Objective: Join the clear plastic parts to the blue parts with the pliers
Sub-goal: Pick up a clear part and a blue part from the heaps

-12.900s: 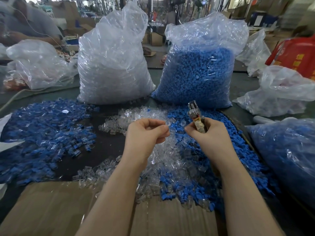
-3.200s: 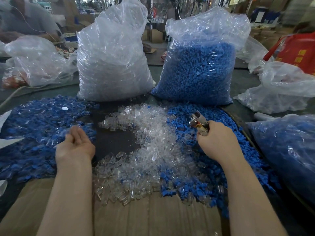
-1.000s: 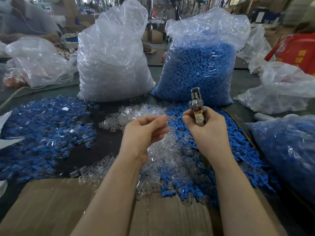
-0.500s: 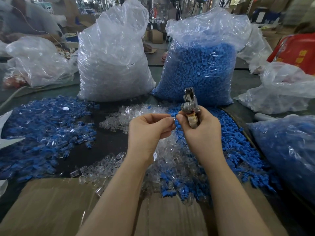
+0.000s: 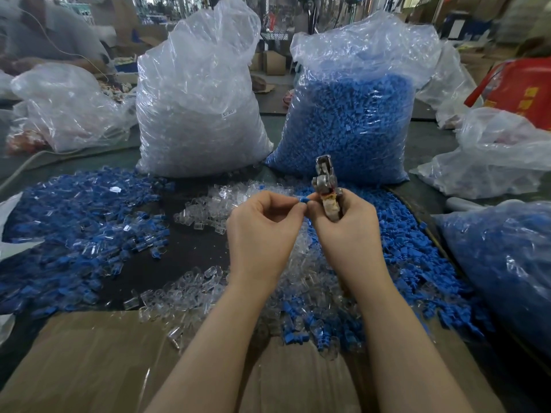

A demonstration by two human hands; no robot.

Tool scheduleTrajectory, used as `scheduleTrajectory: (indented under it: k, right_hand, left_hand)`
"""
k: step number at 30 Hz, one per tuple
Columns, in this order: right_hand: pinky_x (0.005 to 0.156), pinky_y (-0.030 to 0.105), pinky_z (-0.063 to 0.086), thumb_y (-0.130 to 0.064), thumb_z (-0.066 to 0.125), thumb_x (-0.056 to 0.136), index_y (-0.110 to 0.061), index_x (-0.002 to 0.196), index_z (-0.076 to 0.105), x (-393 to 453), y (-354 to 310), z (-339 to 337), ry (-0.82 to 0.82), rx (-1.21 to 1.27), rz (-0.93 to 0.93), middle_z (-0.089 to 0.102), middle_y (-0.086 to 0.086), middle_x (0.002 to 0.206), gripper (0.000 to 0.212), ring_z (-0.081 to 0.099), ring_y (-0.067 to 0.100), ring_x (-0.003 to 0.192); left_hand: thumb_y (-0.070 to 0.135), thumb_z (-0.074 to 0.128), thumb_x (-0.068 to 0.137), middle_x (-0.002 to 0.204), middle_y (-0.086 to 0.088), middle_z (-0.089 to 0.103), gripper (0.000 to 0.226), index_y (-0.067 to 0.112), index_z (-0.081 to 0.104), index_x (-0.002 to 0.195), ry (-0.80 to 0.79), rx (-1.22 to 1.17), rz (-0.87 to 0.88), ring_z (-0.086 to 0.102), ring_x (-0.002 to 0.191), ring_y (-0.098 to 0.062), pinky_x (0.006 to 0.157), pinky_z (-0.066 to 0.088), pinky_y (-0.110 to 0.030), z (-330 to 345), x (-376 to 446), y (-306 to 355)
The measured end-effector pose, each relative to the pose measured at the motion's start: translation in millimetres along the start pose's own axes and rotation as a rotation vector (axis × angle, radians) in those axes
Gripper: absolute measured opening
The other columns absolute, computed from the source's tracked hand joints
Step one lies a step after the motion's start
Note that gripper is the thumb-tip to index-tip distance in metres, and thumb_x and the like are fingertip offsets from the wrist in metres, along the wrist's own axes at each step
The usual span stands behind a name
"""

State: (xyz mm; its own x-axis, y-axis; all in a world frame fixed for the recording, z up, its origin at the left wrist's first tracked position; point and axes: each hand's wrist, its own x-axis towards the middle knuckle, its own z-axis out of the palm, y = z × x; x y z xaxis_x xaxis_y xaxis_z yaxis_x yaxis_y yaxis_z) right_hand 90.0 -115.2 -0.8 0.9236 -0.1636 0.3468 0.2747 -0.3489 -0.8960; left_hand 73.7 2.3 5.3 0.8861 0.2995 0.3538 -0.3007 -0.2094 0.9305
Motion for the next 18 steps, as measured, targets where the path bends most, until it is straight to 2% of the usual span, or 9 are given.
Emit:
scheduleTrajectory:
  k: [4,6,9,12,18]
  right_hand:
    - [0.054,0.033,0.045,-0.02,0.067,0.09,-0.022,0.082,0.067,-0.1,0.1,-1.0,-0.054,-0.001,0.03,0.066,-0.003,0.067,0.008,0.051,0.006,0.056]
    - [0.056,0.034,0.048,-0.02,0.067,0.09,-0.026,0.081,0.067,0.1,-2.2,-2.2,-0.077,0.002,0.033,0.068,-0.004,0.07,0.01,0.056,0.009,0.057]
    - [0.072,0.046,0.057,-0.022,0.066,0.089,-0.026,0.082,0.067,1.4,-3.8,-8.2,-0.133,-0.019,0.047,0.071,0.0,0.076,0.009,0.066,0.021,0.075]
    - [0.079,0.054,0.055,-0.026,0.065,0.087,-0.017,0.087,0.066,2.4,-1.4,-15.5,-0.228,-0.101,0.061,0.07,0.006,0.079,0.008,0.066,0.029,0.081]
    - [0.079,0.054,0.053,-0.023,0.066,0.088,-0.01,0.095,0.063,3.4,-1.7,-20.3,-0.367,-0.204,0.031,0.068,0.012,0.084,0.015,0.063,0.033,0.082]
  left_hand:
    - [0.014,0.079,0.08,0.07,0.012,0.072,0.012,0.024,0.074,0.077,0.035,0.057,0.037,0.068,0.069,-0.002,0.067,0.058,-0.021,-0.4,-0.2,-3.4]
    - [0.013,0.078,0.081,0.071,0.01,0.072,0.01,0.022,0.073,0.078,0.042,0.052,0.027,0.069,0.069,-0.004,0.068,0.059,-0.025,-0.9,1.1,-4.4]
    - [0.01,0.076,0.083,0.071,0.005,0.073,0.014,0.022,0.07,0.077,0.031,-0.015,-0.029,0.071,0.071,-0.01,0.069,0.06,-0.027,-1.7,2.8,-4.7]
    - [0.004,0.074,0.084,0.072,0.0,0.073,0.016,0.018,0.069,0.077,0.026,-0.136,-0.087,0.072,0.069,-0.011,0.065,0.056,-0.02,-3.8,5.1,-3.8]
    - [-0.001,0.07,0.086,0.071,-0.002,0.072,0.012,0.009,0.068,0.081,-0.013,-0.238,-0.079,0.07,0.066,-0.008,0.063,0.052,-0.014,-3.6,5.7,-0.1]
